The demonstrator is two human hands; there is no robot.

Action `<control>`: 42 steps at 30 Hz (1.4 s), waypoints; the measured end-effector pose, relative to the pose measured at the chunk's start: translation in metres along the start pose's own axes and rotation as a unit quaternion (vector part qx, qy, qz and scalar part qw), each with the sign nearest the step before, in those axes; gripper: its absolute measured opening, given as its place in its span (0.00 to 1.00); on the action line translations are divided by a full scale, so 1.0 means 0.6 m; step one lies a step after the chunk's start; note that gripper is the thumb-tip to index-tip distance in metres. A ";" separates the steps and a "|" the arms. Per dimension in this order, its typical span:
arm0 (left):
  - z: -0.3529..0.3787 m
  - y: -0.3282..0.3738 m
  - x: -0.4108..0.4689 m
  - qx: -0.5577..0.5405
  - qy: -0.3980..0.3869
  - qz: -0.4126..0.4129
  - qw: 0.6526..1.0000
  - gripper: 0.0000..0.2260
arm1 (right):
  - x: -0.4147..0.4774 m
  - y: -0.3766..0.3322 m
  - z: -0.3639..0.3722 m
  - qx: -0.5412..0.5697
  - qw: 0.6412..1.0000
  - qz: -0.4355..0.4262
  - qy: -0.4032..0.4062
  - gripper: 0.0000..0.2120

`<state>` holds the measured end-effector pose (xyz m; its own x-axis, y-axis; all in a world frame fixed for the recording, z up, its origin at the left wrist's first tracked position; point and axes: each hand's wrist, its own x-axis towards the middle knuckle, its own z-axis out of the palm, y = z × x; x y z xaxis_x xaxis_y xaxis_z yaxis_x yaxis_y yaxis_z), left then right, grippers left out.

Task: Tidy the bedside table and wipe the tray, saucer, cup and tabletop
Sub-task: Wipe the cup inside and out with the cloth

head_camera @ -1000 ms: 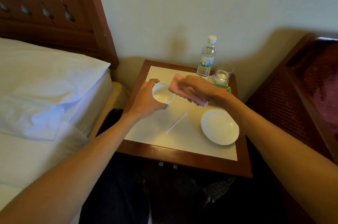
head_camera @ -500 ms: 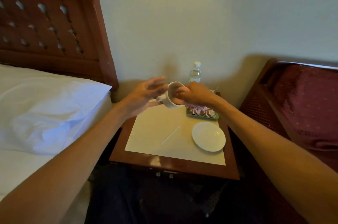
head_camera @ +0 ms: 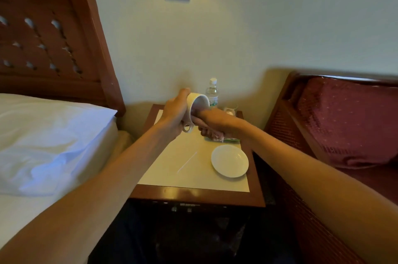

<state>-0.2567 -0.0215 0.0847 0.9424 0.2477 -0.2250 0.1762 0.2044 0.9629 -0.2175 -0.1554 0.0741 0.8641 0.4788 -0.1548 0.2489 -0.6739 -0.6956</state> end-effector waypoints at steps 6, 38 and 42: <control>0.021 0.018 -0.023 0.054 -0.005 0.002 0.999 0.15 | -0.009 -0.013 -0.081 -0.351 0.899 -0.143 0.219 0.28; 0.076 0.028 -0.027 -0.177 -0.106 0.063 0.976 0.20 | -0.076 -0.031 -0.065 0.125 0.990 -0.005 0.067 0.24; 0.075 0.017 -0.020 -0.140 -0.097 0.097 0.981 0.23 | -0.063 -0.025 -0.102 -0.275 0.918 -0.049 0.283 0.26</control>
<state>-0.2532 -0.0649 0.1040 0.9915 0.1291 0.0172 -0.0717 0.4306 0.8997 -0.2273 -0.1976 0.1334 0.8758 0.2885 0.3869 0.3862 -0.8998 -0.2032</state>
